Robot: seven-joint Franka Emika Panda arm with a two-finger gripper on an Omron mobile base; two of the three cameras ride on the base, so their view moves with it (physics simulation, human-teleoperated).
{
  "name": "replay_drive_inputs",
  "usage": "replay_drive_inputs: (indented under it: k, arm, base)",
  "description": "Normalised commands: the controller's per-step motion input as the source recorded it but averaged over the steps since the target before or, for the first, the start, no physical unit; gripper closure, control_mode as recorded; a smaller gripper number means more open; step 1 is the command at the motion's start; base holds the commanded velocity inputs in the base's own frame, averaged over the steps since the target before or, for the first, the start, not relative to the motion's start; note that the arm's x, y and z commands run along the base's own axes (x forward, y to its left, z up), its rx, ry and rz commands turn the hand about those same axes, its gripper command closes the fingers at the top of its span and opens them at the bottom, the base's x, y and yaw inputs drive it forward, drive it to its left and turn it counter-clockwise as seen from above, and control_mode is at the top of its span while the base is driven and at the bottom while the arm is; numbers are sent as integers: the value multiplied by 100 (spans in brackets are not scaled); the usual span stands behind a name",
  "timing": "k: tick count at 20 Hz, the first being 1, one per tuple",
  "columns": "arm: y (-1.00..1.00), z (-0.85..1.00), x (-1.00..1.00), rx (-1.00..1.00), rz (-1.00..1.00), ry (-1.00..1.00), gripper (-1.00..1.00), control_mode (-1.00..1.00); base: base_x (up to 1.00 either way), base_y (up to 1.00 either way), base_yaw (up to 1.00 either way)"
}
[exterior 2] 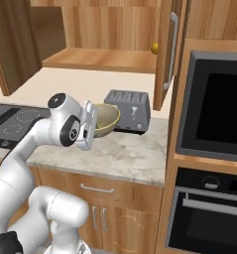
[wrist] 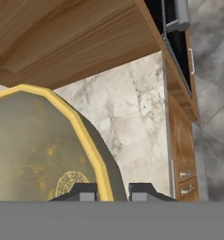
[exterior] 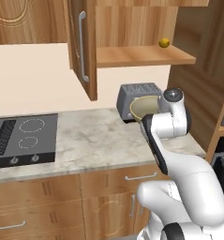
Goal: Pick the mug and place it in the sink. Pick the bowl and place it in the open cabinet and then close the cabinet.
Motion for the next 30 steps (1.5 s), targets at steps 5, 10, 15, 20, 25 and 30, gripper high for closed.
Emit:
replay_drive_inputs:
  k: [5,10,15,20,25,30]
  arm:
    - [0,0,0,0,0,0,100,100]
    - [0,0,0,0,0,0,100,100]
    - [0,0,0,0,0,0,100,100]
    - [0,0,0,0,0,0,100,100]
    - [1,53,-32,0,1,-5,100,-100]
    - [10,58,-21,0,3,-2,100,-100]
  base:
    - [29,-18,1]
    - [45,-7,1]
    - [10,-6,0]
    - [0,0,0]
    - [0,0,0]
    - [0,0,0]
